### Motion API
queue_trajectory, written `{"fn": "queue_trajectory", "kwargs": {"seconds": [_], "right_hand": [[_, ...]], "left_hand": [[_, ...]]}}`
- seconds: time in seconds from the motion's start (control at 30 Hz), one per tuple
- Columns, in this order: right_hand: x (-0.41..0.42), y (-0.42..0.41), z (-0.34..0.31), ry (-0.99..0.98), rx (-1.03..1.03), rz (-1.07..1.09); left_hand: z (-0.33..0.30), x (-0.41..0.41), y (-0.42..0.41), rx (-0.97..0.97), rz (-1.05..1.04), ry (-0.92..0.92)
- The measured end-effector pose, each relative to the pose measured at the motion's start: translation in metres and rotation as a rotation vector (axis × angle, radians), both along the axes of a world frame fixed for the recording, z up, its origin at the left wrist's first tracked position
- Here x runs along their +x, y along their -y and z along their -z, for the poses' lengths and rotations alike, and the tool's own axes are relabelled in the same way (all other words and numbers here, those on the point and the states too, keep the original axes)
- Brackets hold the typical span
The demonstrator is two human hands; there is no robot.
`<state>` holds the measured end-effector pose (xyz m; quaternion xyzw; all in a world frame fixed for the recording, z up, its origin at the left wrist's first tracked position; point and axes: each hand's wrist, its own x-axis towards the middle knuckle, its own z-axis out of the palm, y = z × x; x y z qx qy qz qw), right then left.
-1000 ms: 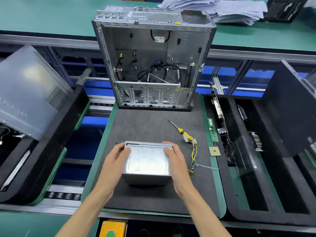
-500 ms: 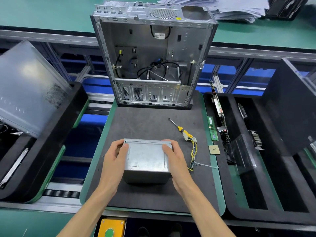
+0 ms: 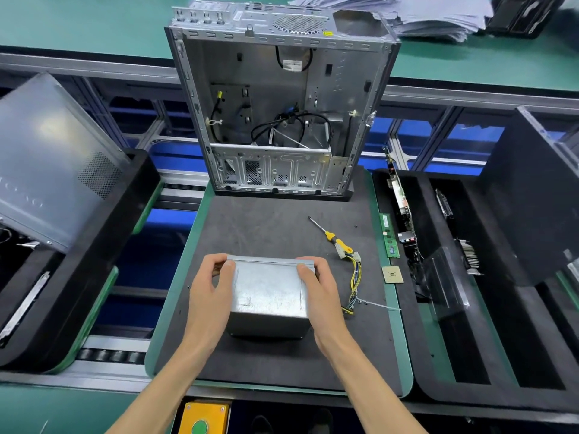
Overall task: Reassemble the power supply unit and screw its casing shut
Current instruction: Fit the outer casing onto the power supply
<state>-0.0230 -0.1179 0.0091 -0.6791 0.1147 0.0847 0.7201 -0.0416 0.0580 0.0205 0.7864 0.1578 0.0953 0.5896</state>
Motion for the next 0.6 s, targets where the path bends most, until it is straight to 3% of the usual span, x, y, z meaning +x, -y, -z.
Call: {"fn": "queue_trajectory", "kwargs": {"seconds": [0.13, 0.23, 0.3, 0.43, 0.5, 0.6], "right_hand": [[0.000, 0.002, -0.001, 0.004, -0.006, -0.032], [-0.001, 0.002, -0.002, 0.026, 0.002, -0.042], [-0.001, 0.002, -0.003, 0.035, 0.032, -0.040], [0.000, 0.002, -0.004, 0.018, 0.067, -0.043], [0.000, 0.002, -0.004, 0.009, 0.077, -0.045], [0.000, 0.002, -0.003, 0.000, 0.080, -0.033]], "left_hand": [[-0.008, 0.000, -0.008, 0.198, 0.153, -0.040], [-0.021, 0.005, -0.013, 0.517, 0.258, 0.053], [-0.032, 0.008, -0.010, 0.709, 0.422, 0.109], [-0.036, 0.011, 0.005, 0.995, 0.785, 0.026], [-0.033, 0.016, 0.008, 1.073, 0.805, 0.053], [-0.032, 0.022, 0.008, 1.035, 0.778, 0.106]]}}
